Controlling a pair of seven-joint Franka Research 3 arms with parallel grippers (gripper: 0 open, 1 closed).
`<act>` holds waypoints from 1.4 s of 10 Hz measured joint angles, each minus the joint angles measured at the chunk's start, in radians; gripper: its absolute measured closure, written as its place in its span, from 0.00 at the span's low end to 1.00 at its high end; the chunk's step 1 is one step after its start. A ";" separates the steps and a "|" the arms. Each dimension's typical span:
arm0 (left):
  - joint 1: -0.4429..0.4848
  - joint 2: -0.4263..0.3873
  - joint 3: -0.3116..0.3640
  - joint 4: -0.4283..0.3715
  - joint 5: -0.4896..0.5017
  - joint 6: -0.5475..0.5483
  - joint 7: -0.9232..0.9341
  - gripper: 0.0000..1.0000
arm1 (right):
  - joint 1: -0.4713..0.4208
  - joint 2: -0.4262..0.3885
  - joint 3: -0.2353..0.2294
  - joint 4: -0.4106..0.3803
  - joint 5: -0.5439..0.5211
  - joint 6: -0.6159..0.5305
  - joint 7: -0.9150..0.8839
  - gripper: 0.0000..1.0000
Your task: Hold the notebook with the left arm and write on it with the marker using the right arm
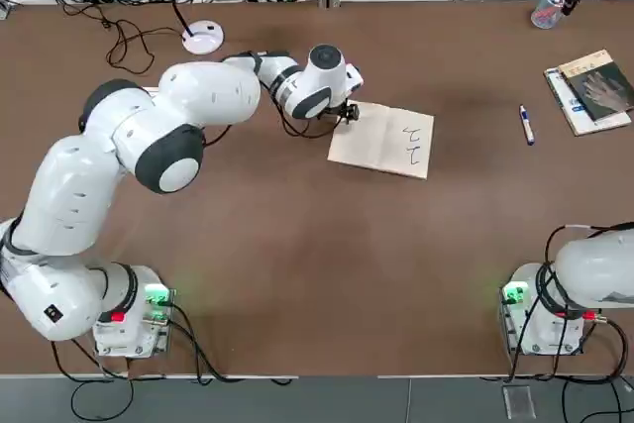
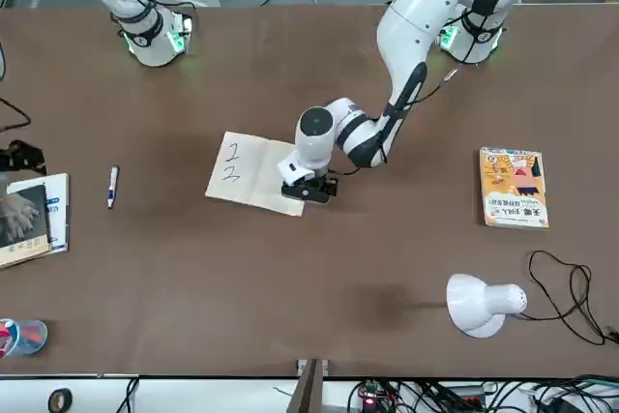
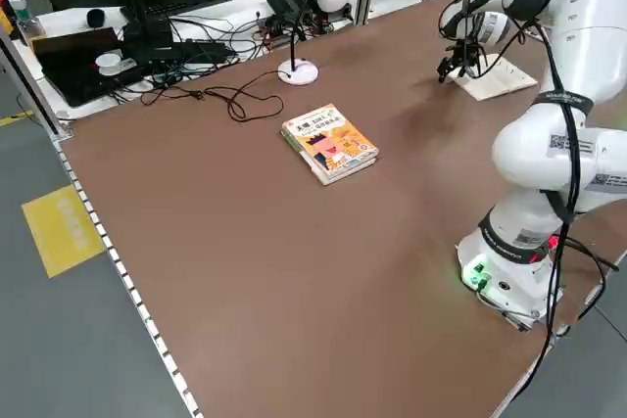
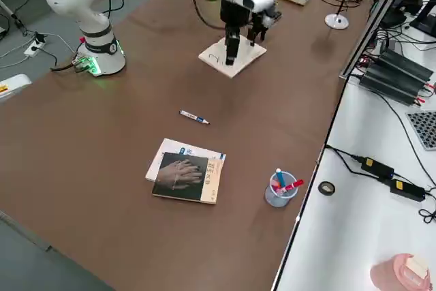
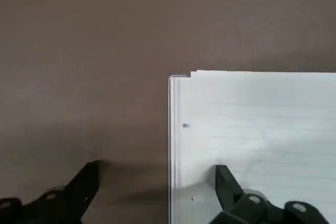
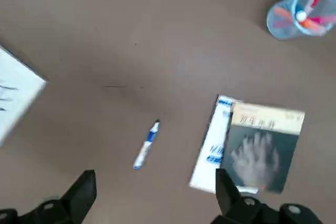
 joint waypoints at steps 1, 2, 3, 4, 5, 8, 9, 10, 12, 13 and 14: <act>0.000 0.000 0.000 0.000 0.000 0.000 0.000 0.02 | -0.008 0.015 0.000 -0.039 0.000 0.073 -0.046 0.00; 0.000 0.000 0.000 0.000 0.000 0.000 0.000 0.02 | -0.013 0.031 0.000 -0.092 0.000 0.164 -0.082 0.00; 0.000 0.000 0.000 0.000 0.000 0.000 0.000 0.02 | -0.018 0.049 0.000 -0.149 0.000 0.256 -0.110 0.00; 0.000 0.000 0.000 0.001 0.000 0.000 0.000 0.02 | -0.020 0.067 0.001 -0.202 0.002 0.332 -0.120 0.00; 0.000 0.000 0.000 0.001 0.000 0.000 0.000 0.02 | -0.025 0.083 0.001 -0.252 0.011 0.391 -0.121 0.00; 0.000 0.000 0.000 0.001 0.000 0.000 0.000 0.02 | -0.056 0.106 0.000 -0.373 0.091 0.479 -0.130 0.00; 0.000 0.000 0.000 0.001 0.000 0.000 0.000 0.02 | -0.065 0.108 0.000 -0.409 0.102 0.506 -0.131 0.00; 0.000 0.000 0.000 0.001 0.000 0.000 0.000 0.02 | -0.069 0.110 0.000 -0.442 0.107 0.532 -0.131 0.00; 0.000 0.000 0.000 0.001 0.000 0.000 0.000 0.02 | -0.069 0.117 0.002 -0.496 0.108 0.564 -0.131 0.00; 0.000 0.000 0.000 0.001 0.000 0.000 0.000 0.02 | -0.069 0.121 0.002 -0.512 0.109 0.568 -0.131 0.00; 0.000 0.000 0.000 0.001 0.000 0.000 0.000 0.02 | -0.069 0.124 0.002 -0.522 0.109 0.570 -0.131 0.00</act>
